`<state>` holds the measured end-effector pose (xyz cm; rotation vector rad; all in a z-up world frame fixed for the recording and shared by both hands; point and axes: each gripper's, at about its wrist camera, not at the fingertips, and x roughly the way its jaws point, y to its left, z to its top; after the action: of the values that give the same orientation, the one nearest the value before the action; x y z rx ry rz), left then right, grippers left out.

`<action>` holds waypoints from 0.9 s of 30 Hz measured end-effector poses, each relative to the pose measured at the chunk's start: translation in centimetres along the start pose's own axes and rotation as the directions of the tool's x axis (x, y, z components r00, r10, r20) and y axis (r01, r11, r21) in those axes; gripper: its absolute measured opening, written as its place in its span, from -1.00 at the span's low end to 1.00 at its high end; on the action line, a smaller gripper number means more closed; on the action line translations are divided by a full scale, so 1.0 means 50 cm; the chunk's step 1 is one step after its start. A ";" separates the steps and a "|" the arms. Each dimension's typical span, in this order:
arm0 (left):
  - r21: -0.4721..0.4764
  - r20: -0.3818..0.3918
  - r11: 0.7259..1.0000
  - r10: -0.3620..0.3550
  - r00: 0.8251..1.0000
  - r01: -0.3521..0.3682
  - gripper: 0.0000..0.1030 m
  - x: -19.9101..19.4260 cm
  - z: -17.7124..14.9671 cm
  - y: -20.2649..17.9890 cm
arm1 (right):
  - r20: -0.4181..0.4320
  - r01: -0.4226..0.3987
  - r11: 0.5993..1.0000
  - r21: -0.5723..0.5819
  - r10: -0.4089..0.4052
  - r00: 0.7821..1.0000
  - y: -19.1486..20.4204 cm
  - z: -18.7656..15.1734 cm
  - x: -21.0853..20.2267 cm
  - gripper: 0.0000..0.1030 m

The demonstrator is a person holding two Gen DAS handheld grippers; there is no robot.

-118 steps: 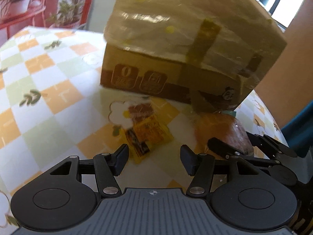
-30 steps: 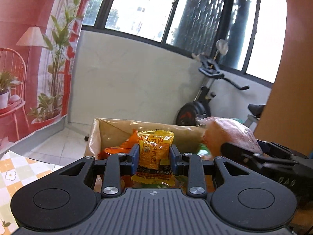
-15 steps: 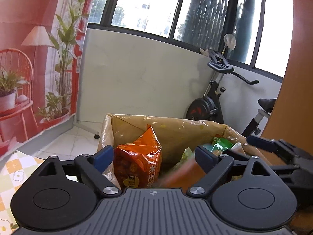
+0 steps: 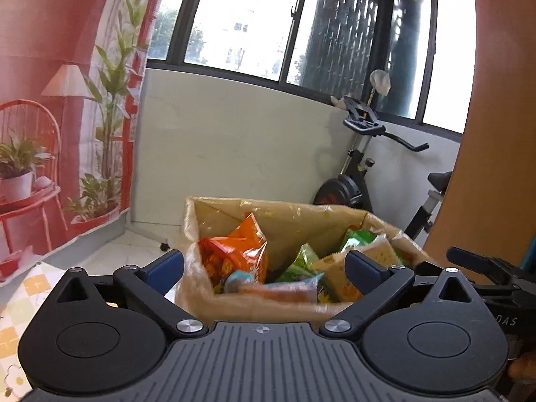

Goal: Organize snacks
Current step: 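Move both tools back down to the snacks in front of the box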

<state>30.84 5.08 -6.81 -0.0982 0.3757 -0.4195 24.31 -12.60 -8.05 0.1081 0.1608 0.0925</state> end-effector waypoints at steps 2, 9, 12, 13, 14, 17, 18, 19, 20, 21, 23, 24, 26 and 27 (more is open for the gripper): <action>0.014 -0.014 1.000 0.024 1.000 -0.023 1.00 -0.007 -0.015 -0.003 | -0.013 0.015 1.000 0.009 -0.014 1.000 -0.005 -0.015 -0.018 1.00; 0.008 -0.021 0.999 0.052 0.998 -0.052 1.00 -0.043 -0.076 0.004 | -0.053 0.056 0.997 0.057 -0.053 0.997 -0.031 -0.076 -0.073 1.00; -0.012 -0.075 0.997 0.072 0.995 -0.073 1.00 -0.038 -0.104 0.012 | -0.084 0.096 0.993 0.071 -0.090 0.992 -0.049 -0.116 -0.092 1.00; -0.021 -0.087 0.997 0.073 0.994 -0.075 1.00 -0.035 -0.112 0.015 | -0.098 0.115 0.991 0.069 -0.108 0.989 -0.052 -0.127 -0.096 1.00; -0.029 -0.097 0.996 0.075 0.992 -0.079 1.00 -0.033 -0.120 0.017 | -0.117 0.113 0.991 0.072 -0.104 0.988 -0.058 -0.139 -0.100 1.00; -0.065 -0.133 0.994 0.080 0.988 -0.089 1.00 -0.024 -0.147 0.030 | -0.172 0.093 0.993 0.076 -0.079 0.982 -0.072 -0.178 -0.108 1.00; -0.075 -0.144 0.993 0.077 0.987 -0.089 1.00 -0.021 -0.156 0.035 | -0.181 0.098 0.993 0.066 -0.085 0.980 -0.073 -0.189 -0.110 1.00; -0.084 -0.151 0.993 0.075 0.986 -0.088 1.00 -0.019 -0.165 0.038 | -0.192 0.106 0.993 0.055 -0.094 0.977 -0.073 -0.201 -0.109 1.00; -0.089 -0.156 0.992 0.073 0.985 -0.088 1.00 -0.017 -0.170 0.040 | -0.214 0.115 0.992 0.046 -0.103 0.971 -0.074 -0.212 -0.106 1.00; -0.091 -0.163 0.991 0.078 0.984 -0.094 1.00 -0.016 -0.181 0.042 | -0.238 0.111 0.993 0.044 -0.098 0.966 -0.075 -0.223 -0.102 1.00; -0.096 -0.190 0.989 0.089 0.978 -0.108 1.00 -0.011 -0.198 0.046 | -0.295 0.074 0.996 0.047 -0.057 0.954 -0.080 -0.245 -0.091 1.00; -0.096 -0.213 0.989 0.093 0.973 -0.115 1.00 -0.007 -0.210 0.049 | -0.313 0.067 0.997 0.041 -0.050 0.948 -0.078 -0.252 -0.088 1.00; -0.093 -0.252 0.986 0.111 0.961 -0.139 1.00 0.002 -0.227 0.057 | -0.342 0.069 0.998 0.002 -0.064 0.937 -0.070 -0.269 -0.077 0.97; -0.097 -0.269 0.984 0.121 0.955 -0.152 1.00 0.004 -0.238 0.063 | -0.356 0.069 0.998 -0.016 -0.070 0.932 -0.066 -0.276 -0.067 0.90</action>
<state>27.71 7.68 -18.46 -0.1303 0.6653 -0.2734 19.00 -14.83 -21.43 0.0816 0.5276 0.0409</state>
